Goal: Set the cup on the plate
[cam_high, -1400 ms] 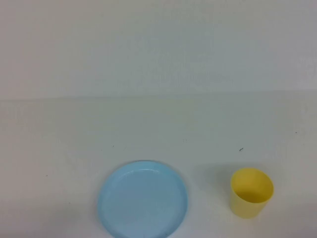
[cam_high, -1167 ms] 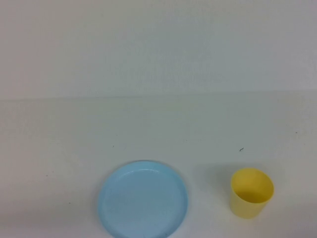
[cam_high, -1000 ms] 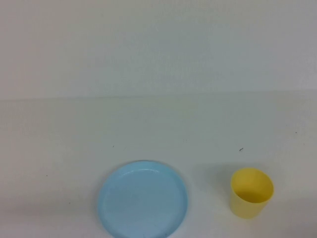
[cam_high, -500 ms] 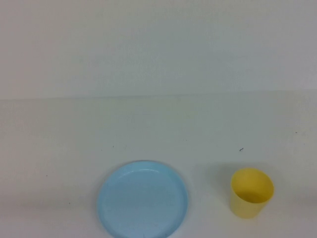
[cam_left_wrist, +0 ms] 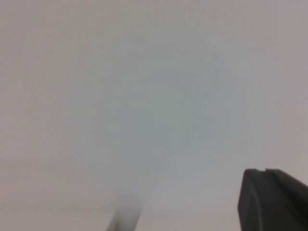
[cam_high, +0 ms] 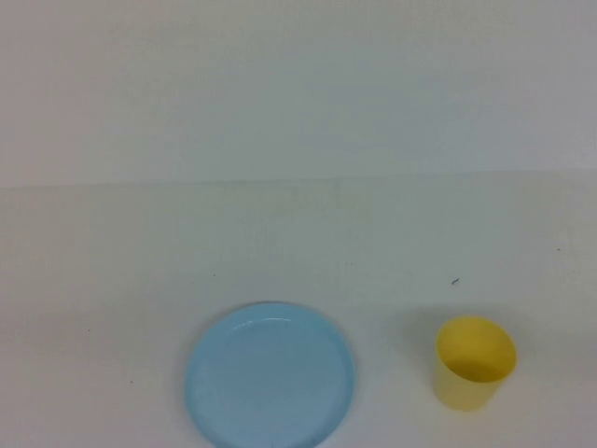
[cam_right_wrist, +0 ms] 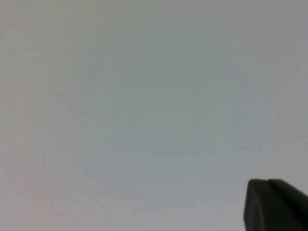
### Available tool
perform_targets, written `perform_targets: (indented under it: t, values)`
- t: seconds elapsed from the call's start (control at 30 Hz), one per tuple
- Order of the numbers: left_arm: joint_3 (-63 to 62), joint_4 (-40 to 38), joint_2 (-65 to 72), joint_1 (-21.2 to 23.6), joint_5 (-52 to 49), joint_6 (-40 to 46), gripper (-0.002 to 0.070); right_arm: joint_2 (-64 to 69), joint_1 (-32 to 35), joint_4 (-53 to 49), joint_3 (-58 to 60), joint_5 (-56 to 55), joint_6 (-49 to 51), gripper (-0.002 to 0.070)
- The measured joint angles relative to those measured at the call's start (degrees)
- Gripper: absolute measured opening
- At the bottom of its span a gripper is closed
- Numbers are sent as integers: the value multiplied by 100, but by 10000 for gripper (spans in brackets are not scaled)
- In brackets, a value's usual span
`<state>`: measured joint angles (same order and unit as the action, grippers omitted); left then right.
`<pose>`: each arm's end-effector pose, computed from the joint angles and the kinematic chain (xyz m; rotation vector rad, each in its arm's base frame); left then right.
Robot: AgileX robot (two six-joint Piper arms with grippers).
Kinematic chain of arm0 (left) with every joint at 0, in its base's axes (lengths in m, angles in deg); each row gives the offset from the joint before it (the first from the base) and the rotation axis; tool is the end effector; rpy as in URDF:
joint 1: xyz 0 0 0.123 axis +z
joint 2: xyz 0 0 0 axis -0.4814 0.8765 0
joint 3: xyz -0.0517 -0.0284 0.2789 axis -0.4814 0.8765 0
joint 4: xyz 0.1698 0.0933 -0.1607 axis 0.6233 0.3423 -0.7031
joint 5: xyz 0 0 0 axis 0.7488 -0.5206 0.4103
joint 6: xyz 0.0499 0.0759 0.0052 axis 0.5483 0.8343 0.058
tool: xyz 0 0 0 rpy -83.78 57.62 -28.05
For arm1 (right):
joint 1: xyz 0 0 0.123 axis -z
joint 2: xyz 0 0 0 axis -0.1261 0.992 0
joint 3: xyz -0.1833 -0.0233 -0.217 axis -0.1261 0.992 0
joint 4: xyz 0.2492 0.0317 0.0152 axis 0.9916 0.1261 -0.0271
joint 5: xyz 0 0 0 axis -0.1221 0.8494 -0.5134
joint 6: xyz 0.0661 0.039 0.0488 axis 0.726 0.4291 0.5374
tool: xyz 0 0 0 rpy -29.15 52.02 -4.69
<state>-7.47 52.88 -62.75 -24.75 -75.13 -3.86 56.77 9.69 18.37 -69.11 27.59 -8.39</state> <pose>0.0311 0.0122 0.3347 -0.0798 1.4780 0.2041 0.0429 0.0026 0.2633 -0.0583 1.1603 -0.0701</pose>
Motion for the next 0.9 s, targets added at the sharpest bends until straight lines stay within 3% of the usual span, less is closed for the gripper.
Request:
perform_targets:
  t: [0.1, 0.2, 0.3, 0.37, 0.47, 0.53, 0.6, 0.73, 0.9]
  values:
    - [-429, -89, 642, 0, -1269, 37, 1, 106, 0, 82, -705, 1524, 182, 1]
    - [-385, -645, 1133, -10, -1260, 31, 1, 647, 0, 191, -1397, 2836, 250, 1]
    - [-385, -2574, 1816, -126, -1717, 2065, 1, 1357, 0, 520, -1974, 3810, -28, 1]
    - [-371, -3855, 2492, -270, -1904, 2915, 3, 1813, 0, 810, -2289, 4217, -472, 1]
    - [-382, -5054, 3411, -506, -1655, 3995, 29, 2293, -14, 1386, -2582, 4558, -1230, 1]
    - [-462, -5712, 4009, -670, -1367, 4704, 99, 2503, -95, 1795, -2647, 4654, -1661, 1]
    - [-639, -6026, 4577, -829, -1358, 5226, 222, 2671, -198, 2211, -2675, 4763, -1868, 1]
    - [-1137, -6042, 5778, -1245, -1373, 5451, 468, 2804, -248, 3001, -2663, 4666, -1939, 1]
    - [-1724, -6019, 7075, -1693, -975, 5451, 454, 2852, -248, 3337, -2629, 4481, -1939, 1]
